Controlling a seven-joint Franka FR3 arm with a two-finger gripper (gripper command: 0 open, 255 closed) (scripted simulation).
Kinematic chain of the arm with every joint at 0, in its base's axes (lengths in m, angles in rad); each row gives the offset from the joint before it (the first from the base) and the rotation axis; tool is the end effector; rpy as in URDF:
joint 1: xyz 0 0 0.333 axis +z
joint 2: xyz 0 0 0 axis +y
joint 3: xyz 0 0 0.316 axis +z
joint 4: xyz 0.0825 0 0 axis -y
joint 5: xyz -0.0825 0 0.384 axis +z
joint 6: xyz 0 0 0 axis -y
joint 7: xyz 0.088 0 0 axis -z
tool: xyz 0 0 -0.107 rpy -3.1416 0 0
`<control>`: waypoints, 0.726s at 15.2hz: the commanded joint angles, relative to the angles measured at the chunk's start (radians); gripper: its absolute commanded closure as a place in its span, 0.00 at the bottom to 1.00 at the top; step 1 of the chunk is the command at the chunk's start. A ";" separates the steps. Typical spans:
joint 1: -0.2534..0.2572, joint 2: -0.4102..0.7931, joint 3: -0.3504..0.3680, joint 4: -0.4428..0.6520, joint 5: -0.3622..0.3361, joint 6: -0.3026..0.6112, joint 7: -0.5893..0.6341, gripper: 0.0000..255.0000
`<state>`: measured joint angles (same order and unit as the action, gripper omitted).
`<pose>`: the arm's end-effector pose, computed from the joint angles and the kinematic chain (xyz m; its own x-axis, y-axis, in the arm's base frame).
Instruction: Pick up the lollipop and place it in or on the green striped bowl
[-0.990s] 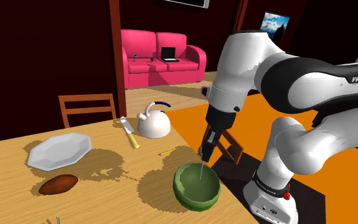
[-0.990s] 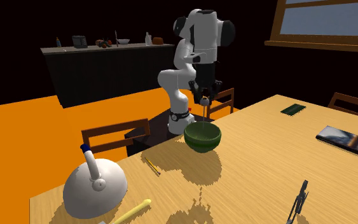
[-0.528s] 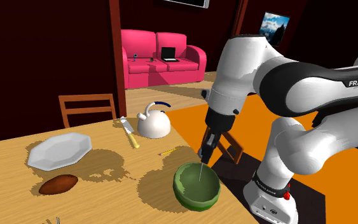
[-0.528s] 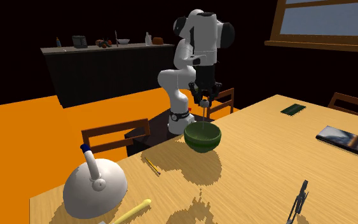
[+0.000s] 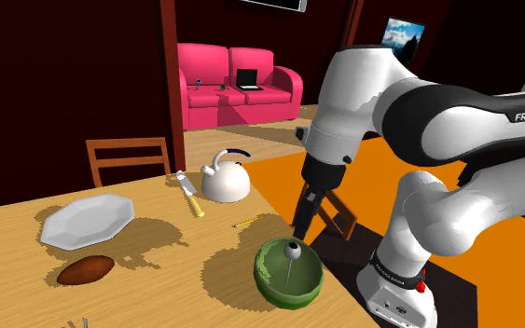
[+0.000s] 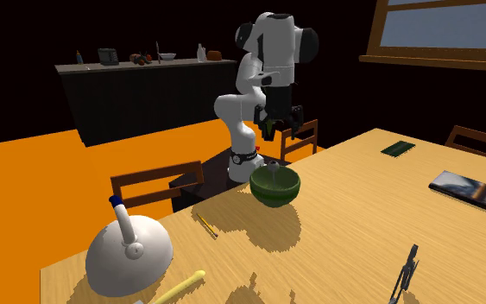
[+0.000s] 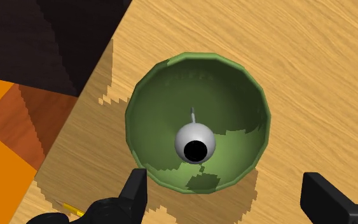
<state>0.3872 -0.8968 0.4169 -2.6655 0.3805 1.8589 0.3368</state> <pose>0.1923 0.2470 0.4763 0.9733 0.2260 0.0392 0.2282 -0.9715 -0.0649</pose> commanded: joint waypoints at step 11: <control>-0.011 -0.012 -0.037 0.098 -0.033 -0.111 0.007 0.00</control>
